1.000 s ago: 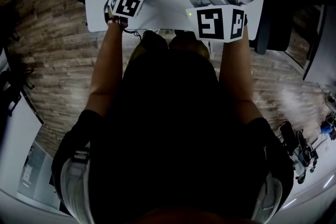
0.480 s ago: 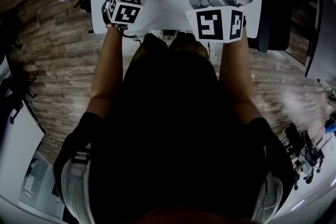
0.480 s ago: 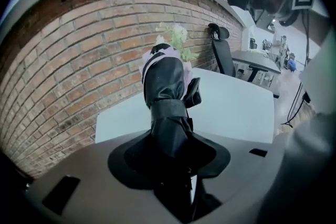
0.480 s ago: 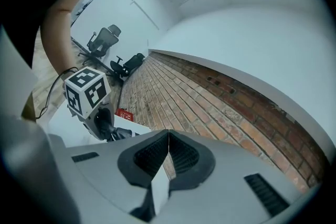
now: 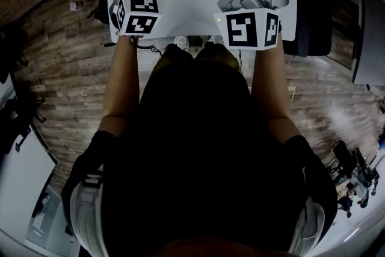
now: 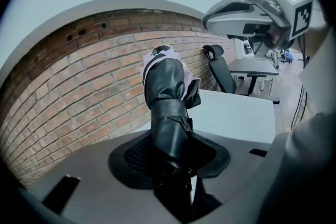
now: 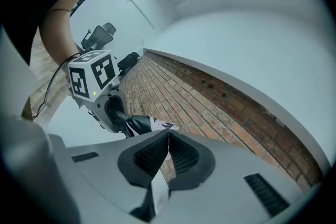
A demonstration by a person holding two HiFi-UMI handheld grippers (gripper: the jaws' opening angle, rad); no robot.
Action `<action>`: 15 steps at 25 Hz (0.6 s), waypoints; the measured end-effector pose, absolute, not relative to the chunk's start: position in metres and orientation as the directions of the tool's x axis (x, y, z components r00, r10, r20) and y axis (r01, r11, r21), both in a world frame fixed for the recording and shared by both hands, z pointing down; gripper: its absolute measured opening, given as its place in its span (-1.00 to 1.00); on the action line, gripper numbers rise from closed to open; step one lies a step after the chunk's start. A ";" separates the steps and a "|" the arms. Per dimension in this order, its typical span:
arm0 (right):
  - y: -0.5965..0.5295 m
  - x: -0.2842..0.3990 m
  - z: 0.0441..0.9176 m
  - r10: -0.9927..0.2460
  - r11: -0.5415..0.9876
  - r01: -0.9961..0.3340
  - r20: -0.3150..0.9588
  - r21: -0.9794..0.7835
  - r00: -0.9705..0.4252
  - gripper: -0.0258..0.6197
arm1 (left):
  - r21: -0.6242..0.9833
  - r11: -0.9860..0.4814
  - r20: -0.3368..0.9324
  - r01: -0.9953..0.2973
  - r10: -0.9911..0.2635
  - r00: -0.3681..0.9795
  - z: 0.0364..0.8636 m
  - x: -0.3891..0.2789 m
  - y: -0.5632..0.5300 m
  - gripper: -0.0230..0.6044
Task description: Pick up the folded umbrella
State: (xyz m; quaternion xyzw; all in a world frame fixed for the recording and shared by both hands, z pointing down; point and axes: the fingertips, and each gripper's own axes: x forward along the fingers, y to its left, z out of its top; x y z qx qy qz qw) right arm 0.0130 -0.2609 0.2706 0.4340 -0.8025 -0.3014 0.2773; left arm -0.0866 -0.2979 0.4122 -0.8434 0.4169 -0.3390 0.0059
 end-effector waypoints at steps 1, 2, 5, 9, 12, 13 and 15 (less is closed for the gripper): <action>-0.259 0.014 0.270 -0.865 0.440 -0.532 0.182 0.723 -0.468 -0.83 | -0.299 -0.652 0.554 -0.696 -0.713 0.429 0.406 -0.085 -0.298 -0.35; -0.259 0.015 0.269 -0.866 0.439 -0.537 0.181 0.721 -0.466 -0.83 | -0.306 -0.652 0.542 -0.694 -0.718 0.436 0.400 -0.083 -0.298 -0.35; -0.255 0.017 0.264 -0.873 0.429 -0.552 0.172 0.715 -0.456 -0.83 | -0.330 -0.649 0.502 -0.686 -0.736 0.454 0.381 -0.077 -0.297 -0.35; -0.247 0.022 0.251 -0.886 0.403 -0.569 0.148 0.717 -0.440 -0.83 | -0.366 -0.641 0.440 -0.675 -0.758 0.481 0.349 -0.068 -0.290 -0.35; -0.245 0.024 0.244 -0.894 0.385 -0.583 0.131 0.716 -0.429 -0.83 | -0.382 -0.632 0.398 -0.674 -0.771 0.498 0.329 -0.064 -0.287 -0.35; -0.244 0.024 0.242 -0.895 0.381 -0.585 0.127 0.715 -0.427 -0.83 | -0.390 -0.628 0.383 -0.674 -0.776 0.501 0.323 -0.064 -0.286 -0.35; -0.241 0.024 0.239 -0.897 0.376 -0.590 0.120 0.715 -0.426 -0.83 | -0.409 -0.616 0.353 -0.673 -0.787 0.506 0.310 -0.063 -0.285 -0.35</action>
